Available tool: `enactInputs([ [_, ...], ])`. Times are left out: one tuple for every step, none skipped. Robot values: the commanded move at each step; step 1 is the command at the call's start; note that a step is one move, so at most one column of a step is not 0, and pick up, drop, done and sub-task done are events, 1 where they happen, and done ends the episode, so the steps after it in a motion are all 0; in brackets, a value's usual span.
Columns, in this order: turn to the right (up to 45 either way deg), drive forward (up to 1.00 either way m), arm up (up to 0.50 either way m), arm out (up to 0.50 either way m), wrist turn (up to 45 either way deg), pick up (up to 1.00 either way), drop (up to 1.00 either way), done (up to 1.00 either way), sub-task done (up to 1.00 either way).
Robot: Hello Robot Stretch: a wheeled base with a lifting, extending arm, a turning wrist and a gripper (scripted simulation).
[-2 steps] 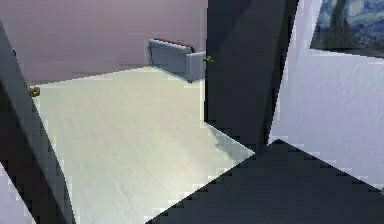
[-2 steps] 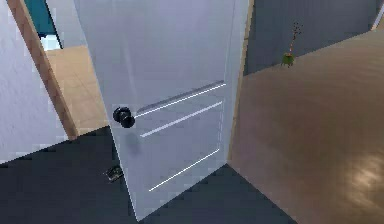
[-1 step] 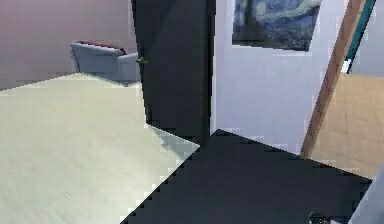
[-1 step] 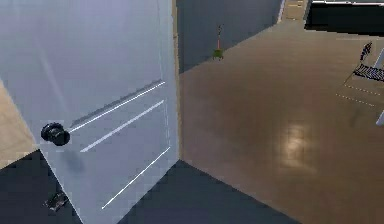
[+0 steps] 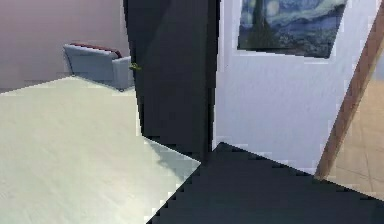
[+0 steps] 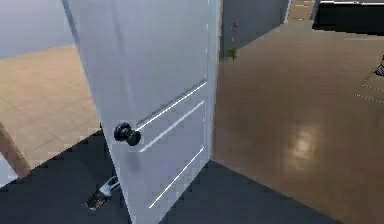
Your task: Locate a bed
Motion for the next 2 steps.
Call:
enactInputs([
  [33.0,0.0,0.0,0.0,0.0,0.0,0.0,0.0,0.0],
  [0.0,0.75,0.0,0.0,0.0,0.0,0.0,0.0,0.0],
])
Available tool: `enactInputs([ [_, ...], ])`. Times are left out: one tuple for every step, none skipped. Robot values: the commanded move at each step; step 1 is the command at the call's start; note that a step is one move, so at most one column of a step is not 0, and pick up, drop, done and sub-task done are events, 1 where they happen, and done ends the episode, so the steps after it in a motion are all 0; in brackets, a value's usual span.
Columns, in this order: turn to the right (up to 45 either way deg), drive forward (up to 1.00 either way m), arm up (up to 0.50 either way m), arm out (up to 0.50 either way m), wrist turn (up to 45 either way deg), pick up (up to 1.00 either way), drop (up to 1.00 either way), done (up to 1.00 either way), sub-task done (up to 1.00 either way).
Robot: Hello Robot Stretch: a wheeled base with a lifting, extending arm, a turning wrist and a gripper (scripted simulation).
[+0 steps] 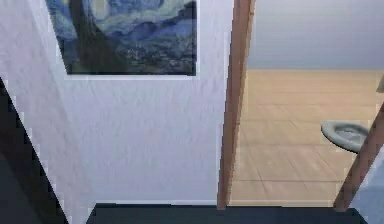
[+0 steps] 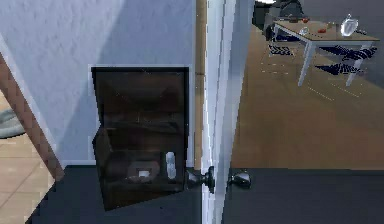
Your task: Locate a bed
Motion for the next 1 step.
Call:
enactInputs([
  [24.0,0.0,0.0,0.0,0.0,0.0,0.0,0.0,0.0],
])
